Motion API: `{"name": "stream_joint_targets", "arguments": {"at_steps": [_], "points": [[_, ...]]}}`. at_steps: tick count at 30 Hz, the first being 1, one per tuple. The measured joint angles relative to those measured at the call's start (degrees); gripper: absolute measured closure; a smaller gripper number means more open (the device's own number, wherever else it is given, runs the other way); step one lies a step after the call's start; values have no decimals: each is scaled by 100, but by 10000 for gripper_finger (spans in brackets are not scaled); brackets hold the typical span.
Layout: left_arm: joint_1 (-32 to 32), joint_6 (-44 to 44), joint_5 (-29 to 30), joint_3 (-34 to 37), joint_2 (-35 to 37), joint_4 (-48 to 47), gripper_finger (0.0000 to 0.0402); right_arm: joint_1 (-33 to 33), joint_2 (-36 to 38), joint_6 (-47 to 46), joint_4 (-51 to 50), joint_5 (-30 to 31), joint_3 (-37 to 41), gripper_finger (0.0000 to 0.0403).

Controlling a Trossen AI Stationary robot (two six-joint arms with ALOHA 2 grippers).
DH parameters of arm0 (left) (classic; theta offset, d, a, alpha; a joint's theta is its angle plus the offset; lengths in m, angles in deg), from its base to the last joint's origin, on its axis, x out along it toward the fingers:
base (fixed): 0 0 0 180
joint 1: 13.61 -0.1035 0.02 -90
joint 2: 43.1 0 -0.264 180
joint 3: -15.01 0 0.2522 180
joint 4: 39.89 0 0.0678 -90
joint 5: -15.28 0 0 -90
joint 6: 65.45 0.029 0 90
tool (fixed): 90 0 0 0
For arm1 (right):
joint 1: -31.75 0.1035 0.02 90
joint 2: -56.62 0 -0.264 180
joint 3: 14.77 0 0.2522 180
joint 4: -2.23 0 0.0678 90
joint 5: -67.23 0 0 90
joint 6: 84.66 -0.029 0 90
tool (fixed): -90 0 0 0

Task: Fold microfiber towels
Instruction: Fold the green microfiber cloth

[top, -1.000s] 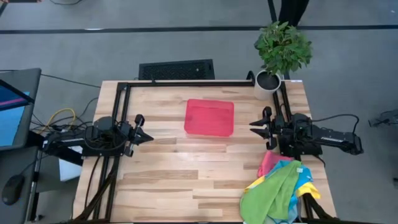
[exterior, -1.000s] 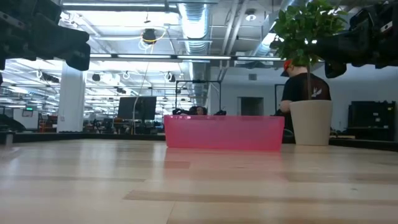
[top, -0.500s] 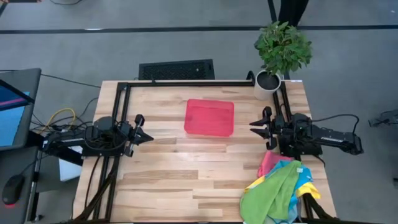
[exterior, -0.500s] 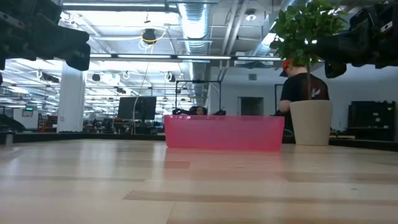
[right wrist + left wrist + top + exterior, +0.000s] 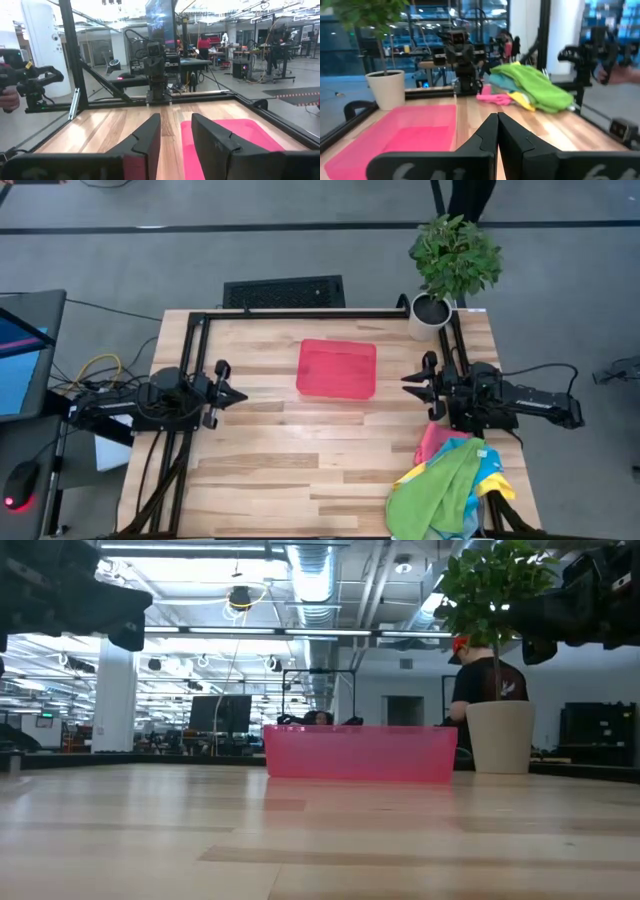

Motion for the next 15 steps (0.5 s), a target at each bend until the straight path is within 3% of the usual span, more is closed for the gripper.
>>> {"name": "stream_joint_targets", "arguments": {"at_steps": [5, 15], "points": [[0, -307, 358, 0, -1, 52, 401, 0, 2, -594, 168, 7, 1, 265], [0, -1874, 1273, -8, -1, 385, 401, -11, 1, -941, 615, 128, 0, 268]]}}
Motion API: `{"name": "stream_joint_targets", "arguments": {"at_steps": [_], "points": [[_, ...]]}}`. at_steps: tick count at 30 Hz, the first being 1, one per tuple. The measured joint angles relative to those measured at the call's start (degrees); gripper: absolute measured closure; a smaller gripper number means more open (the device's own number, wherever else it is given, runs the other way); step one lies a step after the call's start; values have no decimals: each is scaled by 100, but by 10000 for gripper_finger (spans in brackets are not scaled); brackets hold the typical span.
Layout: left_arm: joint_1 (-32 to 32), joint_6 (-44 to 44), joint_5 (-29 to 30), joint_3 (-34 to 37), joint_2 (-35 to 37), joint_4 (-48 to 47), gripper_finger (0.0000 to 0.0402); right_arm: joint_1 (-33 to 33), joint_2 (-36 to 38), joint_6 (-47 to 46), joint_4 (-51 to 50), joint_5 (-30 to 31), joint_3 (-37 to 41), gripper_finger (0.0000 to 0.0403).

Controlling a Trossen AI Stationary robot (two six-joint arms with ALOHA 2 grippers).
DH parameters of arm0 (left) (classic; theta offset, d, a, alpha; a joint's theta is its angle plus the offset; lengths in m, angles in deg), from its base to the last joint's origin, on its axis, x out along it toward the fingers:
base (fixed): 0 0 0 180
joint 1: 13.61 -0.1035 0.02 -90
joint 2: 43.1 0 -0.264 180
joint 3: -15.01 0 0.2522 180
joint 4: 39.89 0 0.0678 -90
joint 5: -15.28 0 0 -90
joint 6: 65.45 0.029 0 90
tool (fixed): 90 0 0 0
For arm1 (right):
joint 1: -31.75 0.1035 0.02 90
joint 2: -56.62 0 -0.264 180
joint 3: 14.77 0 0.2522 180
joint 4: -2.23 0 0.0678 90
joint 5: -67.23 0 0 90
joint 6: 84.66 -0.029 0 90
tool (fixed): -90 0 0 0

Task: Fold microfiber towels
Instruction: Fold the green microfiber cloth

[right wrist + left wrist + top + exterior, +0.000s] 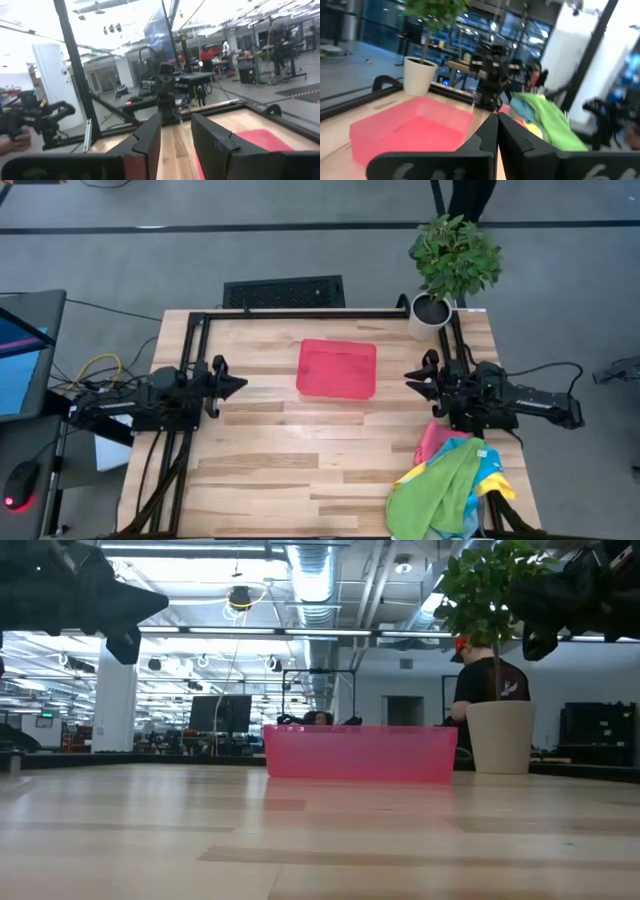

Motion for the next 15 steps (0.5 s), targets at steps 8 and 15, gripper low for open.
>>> {"name": "stream_joint_targets", "arguments": {"at_steps": [8, 15], "points": [[0, -143, 1334, -7, 0, 589, 401, 0, -2, -259, 55, 104, -26, 269], [0, -113, 1663, -12, 0, 896, 369, 11, -191, 122, -989, 203, -1188, 267]]}}
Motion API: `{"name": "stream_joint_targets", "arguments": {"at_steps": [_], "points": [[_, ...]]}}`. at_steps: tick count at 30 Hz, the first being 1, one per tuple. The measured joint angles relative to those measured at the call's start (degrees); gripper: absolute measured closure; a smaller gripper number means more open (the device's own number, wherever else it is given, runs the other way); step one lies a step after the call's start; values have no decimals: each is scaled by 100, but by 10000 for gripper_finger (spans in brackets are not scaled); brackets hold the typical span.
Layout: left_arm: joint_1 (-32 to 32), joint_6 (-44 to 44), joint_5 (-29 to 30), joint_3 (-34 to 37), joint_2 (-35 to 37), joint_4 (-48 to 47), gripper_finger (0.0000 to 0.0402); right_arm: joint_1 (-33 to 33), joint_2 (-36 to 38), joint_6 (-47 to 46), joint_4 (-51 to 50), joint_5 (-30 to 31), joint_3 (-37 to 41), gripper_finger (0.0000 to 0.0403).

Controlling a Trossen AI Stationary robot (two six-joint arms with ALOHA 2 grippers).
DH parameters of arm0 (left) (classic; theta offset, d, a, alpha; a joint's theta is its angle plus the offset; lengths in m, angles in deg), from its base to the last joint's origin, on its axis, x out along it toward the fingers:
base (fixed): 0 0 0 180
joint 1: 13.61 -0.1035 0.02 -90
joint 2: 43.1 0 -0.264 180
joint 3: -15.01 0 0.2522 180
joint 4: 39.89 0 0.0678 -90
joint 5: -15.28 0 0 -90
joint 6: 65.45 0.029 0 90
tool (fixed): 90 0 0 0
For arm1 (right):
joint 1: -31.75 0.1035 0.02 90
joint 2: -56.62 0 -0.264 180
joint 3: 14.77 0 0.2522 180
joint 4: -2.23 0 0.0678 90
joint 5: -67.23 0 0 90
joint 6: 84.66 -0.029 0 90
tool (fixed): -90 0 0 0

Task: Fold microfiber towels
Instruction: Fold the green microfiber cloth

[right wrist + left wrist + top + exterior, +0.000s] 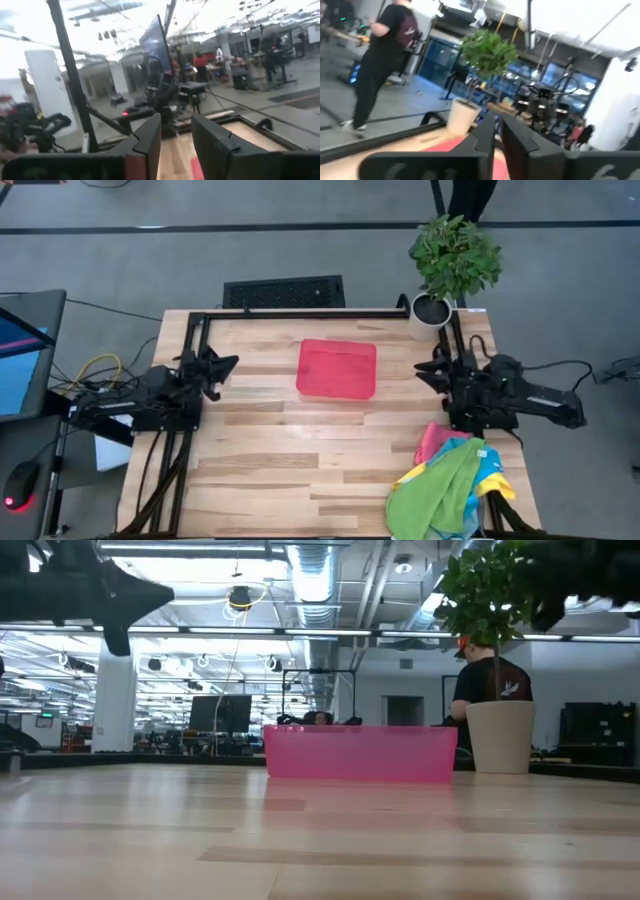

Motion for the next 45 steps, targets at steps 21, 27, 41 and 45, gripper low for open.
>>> {"name": "stream_joint_targets", "arguments": {"at_steps": [21, 27, 41, 45], "points": [[0, -289, -604, -4, 0, 476, 200, 489, -3563, -1527, -6080, -916, -4721, 286], [0, -33, -685, -4, 0, 470, 191, 1449, -4168, -2487, -6133, -839, -4744, 277], [-1, 30, -653, -4, 0, 378, 177, 4152, -5201, -6674, -8841, -1190, -4744, 262], [-1, -8, -652, -4, 0, 345, 177, 4824, -4888, -8472, -8819, -1177, -4744, 240]]}}
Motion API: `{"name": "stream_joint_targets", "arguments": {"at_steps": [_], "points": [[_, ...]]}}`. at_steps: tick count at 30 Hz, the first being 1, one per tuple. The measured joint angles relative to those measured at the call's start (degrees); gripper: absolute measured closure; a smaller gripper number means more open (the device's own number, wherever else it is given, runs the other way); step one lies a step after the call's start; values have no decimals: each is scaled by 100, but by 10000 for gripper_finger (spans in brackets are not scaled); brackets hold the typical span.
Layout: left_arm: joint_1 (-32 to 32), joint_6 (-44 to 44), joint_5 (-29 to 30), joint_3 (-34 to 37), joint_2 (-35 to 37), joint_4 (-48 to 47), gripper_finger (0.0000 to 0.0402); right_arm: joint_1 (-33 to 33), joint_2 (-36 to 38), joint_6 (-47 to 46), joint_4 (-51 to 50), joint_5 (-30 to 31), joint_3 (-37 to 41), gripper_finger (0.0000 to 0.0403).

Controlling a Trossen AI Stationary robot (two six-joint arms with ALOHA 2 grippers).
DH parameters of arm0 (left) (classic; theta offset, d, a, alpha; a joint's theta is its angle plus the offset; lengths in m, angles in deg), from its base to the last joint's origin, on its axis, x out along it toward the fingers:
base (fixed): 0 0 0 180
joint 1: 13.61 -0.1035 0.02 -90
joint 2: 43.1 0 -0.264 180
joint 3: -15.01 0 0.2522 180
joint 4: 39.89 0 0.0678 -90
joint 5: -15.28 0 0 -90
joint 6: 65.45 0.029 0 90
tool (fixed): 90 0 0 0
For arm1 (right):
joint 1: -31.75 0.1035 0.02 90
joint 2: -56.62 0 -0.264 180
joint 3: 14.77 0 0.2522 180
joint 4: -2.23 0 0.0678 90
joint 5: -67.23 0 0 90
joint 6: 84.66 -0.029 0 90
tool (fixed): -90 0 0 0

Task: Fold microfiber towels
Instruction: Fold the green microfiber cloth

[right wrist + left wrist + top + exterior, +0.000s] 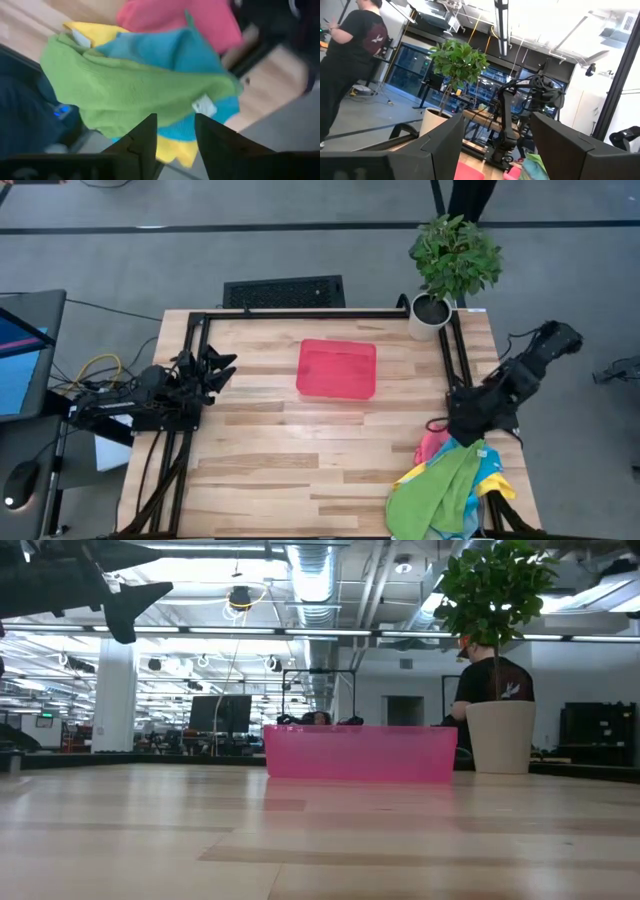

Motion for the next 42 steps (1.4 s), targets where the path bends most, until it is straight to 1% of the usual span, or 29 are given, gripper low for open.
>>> {"name": "stream_joint_targets", "arguments": {"at_steps": [2, 4, 7, 11, 14, 16, 21, 24, 33, 39, 42], "points": [[1, -51, 2, 0, 0, -33, 177, 366, 137, -613, -7, 82, 0, 222], [1, -87, 2, -1, 0, -46, 177, 734, 220, -1039, -112, 167, 0, 204], [-1, -191, 6, -2, 0, -144, 177, 1306, 273, -1792, -333, 259, 7, 186], [-1, -362, 7, -2, -2, -175, 177, 1912, 379, -2707, -297, 832, 41, 179], [1, -398, 9, -2, 0, -187, 177, 2283, 305, -3204, -284, 1012, 77, 180], [1, -408, 9, -2, 0, -186, 177, 2463, 239, -3352, -258, 1040, 210, 181], [-1, -410, 12, -2, -1, -186, 177, 2476, 90, -3355, -39, 1047, 573, 181], [-1, -508, 13, -2, 0, -184, 177, 2492, 112, -3363, -74, 1029, 706, 181], [-1, -603, -4, -2, 0, -276, 177, 2494, 108, -3394, -213, 1001, 914, 181], [1, -690, -6, -2, -2, -284, 177, 2496, 103, -3455, 279, 714, 1288, 181], [-1, -690, -4, -2, -2, -309, 177, 2532, 108, -3457, 393, 731, 1362, 182]]}}
